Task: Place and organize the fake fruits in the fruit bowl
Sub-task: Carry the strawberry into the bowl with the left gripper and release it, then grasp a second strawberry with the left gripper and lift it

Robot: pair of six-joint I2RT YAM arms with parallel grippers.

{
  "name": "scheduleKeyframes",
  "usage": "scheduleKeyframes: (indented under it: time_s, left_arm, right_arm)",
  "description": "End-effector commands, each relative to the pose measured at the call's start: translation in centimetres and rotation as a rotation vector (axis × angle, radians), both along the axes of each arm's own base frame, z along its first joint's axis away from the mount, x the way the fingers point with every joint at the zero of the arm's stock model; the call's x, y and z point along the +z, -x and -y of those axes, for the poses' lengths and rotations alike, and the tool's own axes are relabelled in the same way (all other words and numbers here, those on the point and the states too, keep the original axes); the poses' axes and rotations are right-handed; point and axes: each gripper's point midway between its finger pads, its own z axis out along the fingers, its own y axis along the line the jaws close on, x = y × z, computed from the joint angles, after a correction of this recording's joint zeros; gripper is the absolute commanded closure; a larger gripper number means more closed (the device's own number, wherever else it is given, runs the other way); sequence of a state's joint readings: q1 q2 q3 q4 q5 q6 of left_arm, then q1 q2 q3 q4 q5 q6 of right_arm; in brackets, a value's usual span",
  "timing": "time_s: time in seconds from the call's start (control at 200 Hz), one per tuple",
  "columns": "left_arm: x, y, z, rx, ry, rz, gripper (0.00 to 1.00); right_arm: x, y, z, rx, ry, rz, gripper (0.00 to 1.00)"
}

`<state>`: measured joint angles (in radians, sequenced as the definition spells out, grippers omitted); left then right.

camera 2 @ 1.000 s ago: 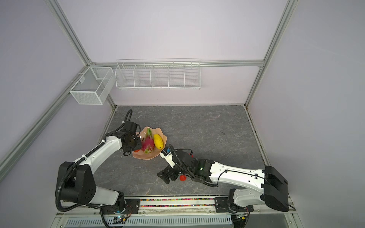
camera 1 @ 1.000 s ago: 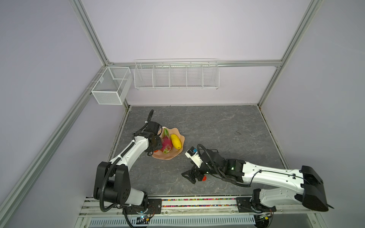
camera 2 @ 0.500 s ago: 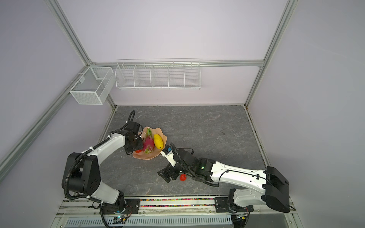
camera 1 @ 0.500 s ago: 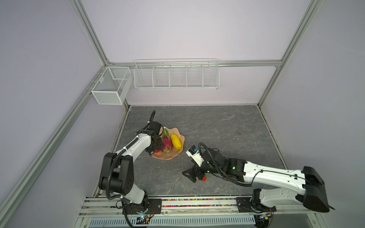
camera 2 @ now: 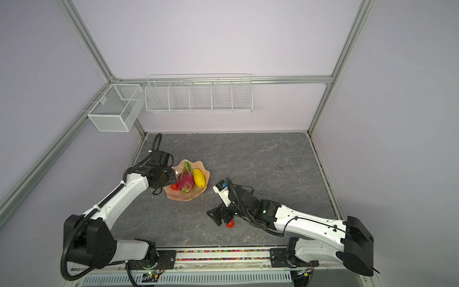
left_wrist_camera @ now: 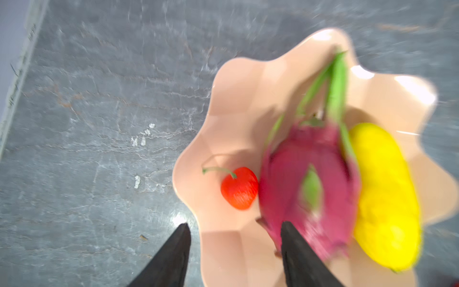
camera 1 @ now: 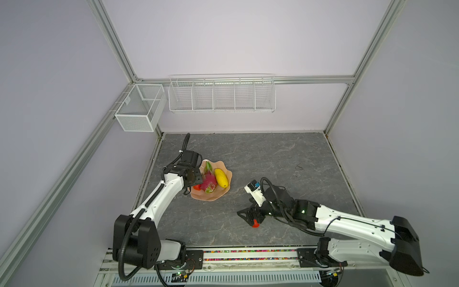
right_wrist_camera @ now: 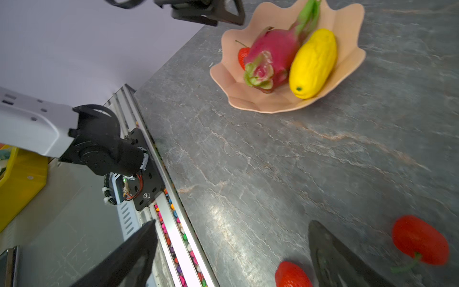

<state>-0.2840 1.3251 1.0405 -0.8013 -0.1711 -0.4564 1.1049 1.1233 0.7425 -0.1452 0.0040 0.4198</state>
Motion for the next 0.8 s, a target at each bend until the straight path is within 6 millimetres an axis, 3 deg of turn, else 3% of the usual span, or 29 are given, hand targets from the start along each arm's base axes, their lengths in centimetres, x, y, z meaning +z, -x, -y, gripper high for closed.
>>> scheduleKeyframes:
  time_s: [0.0, 0.135, 0.39, 0.505, 0.665, 0.795]
  left_arm:
    - [2.6, 1.9, 2.9, -0.131, 0.048, 0.086, 0.37]
    - [3.0, 5.3, 9.4, -0.346, 0.23, 0.127, 0.32]
    - [-0.6, 12.6, 19.4, -0.598, 0.282, -0.005, 0.29]
    - [-1.9, 15.1, 23.4, -0.739, 0.281, -0.043, 0.28]
    - [-4.4, 18.3, 27.3, -1.001, 0.187, -0.087, 0.26]
    - [-5.9, 19.0, 29.3, -1.091, 0.14, -0.1, 0.25]
  right_arm:
    - [-3.0, 0.1, 4.0, -0.12, 0.068, -0.066, 0.04]
    - [-6.6, 1.3, 8.9, -0.246, 0.126, -0.151, 0.04]
    - [-8.8, 3.5, 14.3, -0.365, 0.068, -0.222, 0.04]
    - [-8.7, 3.9, 14.7, -0.364, 0.032, -0.226, 0.04]
    - [-9.2, 4.5, 14.7, -0.342, 0.021, -0.248, 0.04]
    - [-8.8, 4.4, 14.6, -0.339, 0.018, -0.237, 0.04]
